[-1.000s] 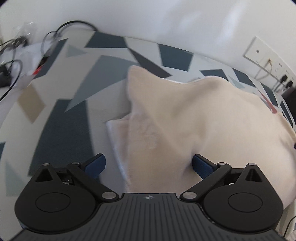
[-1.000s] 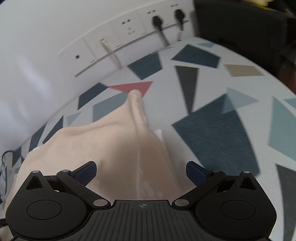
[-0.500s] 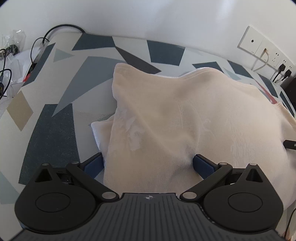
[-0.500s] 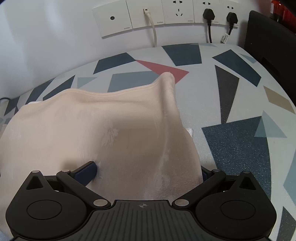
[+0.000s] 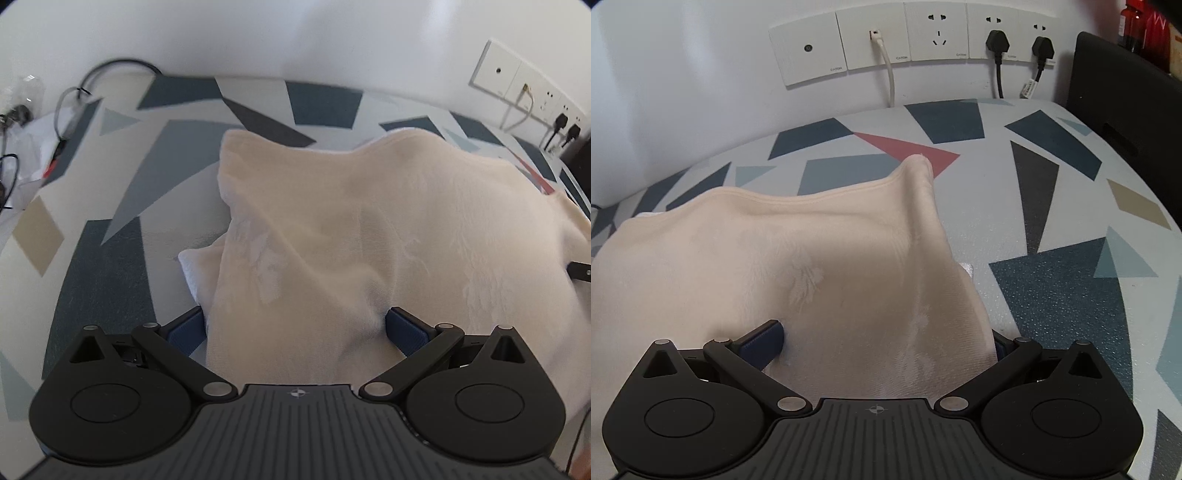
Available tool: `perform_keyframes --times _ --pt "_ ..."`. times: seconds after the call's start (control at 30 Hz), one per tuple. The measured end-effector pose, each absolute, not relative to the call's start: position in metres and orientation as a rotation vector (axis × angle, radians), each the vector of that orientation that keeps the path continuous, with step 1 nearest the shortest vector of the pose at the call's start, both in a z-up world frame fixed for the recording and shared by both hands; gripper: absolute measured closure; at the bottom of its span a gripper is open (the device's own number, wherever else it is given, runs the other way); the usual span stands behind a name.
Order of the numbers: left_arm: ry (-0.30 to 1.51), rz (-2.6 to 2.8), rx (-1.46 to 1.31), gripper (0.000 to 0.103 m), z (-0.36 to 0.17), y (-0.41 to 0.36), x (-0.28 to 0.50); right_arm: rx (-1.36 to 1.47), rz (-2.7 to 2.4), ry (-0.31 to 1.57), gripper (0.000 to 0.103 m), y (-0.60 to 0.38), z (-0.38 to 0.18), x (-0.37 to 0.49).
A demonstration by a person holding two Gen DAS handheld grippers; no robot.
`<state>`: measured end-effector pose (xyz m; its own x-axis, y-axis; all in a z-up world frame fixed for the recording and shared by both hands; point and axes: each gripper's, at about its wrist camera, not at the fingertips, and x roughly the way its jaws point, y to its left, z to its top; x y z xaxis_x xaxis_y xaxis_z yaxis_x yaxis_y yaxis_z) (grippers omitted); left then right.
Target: Fold clothes
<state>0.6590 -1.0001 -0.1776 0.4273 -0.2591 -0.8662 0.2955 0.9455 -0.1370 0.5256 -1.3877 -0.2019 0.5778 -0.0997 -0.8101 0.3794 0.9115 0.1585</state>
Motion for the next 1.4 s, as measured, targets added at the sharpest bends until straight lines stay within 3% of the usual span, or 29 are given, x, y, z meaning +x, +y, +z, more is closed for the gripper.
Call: perform_keyframes --times 0.23,0.6,0.87,1.07,1.23,1.3,1.33,1.37,1.4 --pt "1.089 -0.364 0.024 0.000 -0.179 -0.991 0.658 0.491 -0.337 0.870 0.001 -1.410 -0.199 0.516" --pt "1.062 -0.328 0.029 0.003 -0.180 -1.029 0.652 0.293 -0.200 0.937 0.001 -1.371 -0.200 0.534" --pt "1.076 -0.337 0.022 0.000 -0.178 -1.016 0.654 0.369 -0.243 0.915 0.005 -1.392 -0.197 0.530" --pt "1.056 -0.279 -0.089 0.000 -0.177 -0.977 0.645 0.380 -0.276 0.882 0.004 -1.403 -0.198 0.524" --pt "1.049 -0.279 -0.048 0.000 -0.179 -0.991 0.652 0.349 -0.292 0.909 0.001 -1.397 -0.204 0.531" --pt "1.047 -0.308 -0.065 0.002 -0.178 -0.997 0.656 0.332 -0.274 0.916 0.001 -1.393 -0.205 0.535" --pt "1.047 -0.325 -0.071 0.009 -0.177 -1.001 0.657 0.324 -0.259 0.917 0.002 -1.391 -0.205 0.536" --pt "1.048 -0.339 -0.070 0.026 -0.175 -1.006 0.658 0.310 -0.242 0.918 0.004 -1.388 -0.204 0.538" --pt "1.052 -0.353 -0.070 0.033 -0.173 -1.010 0.658 0.297 -0.227 0.915 0.013 -1.385 -0.204 0.539"
